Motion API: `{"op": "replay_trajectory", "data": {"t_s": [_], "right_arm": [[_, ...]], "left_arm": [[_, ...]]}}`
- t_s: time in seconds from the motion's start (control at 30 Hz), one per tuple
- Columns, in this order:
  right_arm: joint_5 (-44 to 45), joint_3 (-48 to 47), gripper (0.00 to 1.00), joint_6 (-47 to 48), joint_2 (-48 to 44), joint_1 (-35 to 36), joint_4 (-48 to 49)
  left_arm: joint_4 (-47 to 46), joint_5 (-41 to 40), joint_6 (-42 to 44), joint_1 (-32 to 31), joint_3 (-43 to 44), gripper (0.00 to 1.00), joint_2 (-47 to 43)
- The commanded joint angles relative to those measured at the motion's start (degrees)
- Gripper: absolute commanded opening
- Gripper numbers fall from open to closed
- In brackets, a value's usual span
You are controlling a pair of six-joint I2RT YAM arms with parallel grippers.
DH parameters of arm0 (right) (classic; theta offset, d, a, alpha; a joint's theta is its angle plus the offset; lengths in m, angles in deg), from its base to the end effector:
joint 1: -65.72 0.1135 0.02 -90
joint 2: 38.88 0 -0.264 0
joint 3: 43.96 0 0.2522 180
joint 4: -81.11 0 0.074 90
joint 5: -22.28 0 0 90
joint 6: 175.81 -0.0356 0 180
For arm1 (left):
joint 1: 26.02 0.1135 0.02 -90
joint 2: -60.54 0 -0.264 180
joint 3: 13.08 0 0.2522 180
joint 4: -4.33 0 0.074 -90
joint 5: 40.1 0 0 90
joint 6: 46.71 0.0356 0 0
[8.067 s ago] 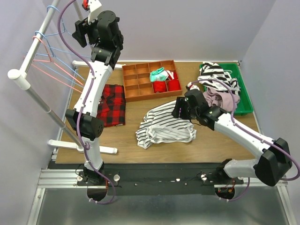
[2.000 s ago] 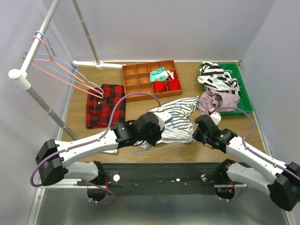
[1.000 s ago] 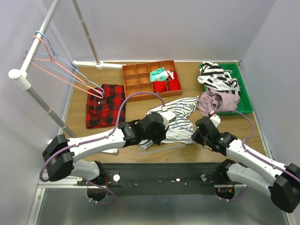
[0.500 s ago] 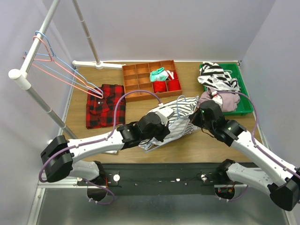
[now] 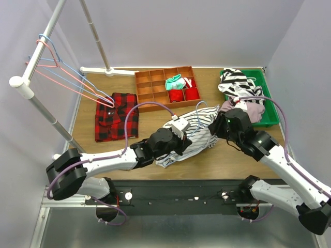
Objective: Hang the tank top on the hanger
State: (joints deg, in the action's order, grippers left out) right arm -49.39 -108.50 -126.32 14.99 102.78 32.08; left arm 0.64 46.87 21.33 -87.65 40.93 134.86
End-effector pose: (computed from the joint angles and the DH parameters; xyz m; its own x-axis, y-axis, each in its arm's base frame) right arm 0.1637 0.1096 0.3065 -0.6203 0.3042 -0.7229 0.0364 0.9319 0.3610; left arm 0.1395 -0.2544 0.2488 -0.4456 0.0393 -0.8944 0.7418 0.5755 -0.3443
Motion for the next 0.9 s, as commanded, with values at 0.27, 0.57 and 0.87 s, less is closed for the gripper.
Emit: {"op": "replay_trajectory", "data": {"t_s": [0.27,0.57,0.87], "right_arm": [[-11.73,-6.52,0.52,14.93,0.97,-0.06,10.83],[-11.39,-3.89,0.52,17.48,5.19,0.03,12.85],[-8.31,4.19,0.43,14.94,4.41,0.29,15.58]], "left_arm": [[-6.46,2.85,1.74,-0.34,2.02,0.0,6.71],[-5.49,6.19,2.62,-0.25,3.26,0.0,7.85],[-4.25,7.51,3.06,-0.25,4.84,0.0,9.26]]}}
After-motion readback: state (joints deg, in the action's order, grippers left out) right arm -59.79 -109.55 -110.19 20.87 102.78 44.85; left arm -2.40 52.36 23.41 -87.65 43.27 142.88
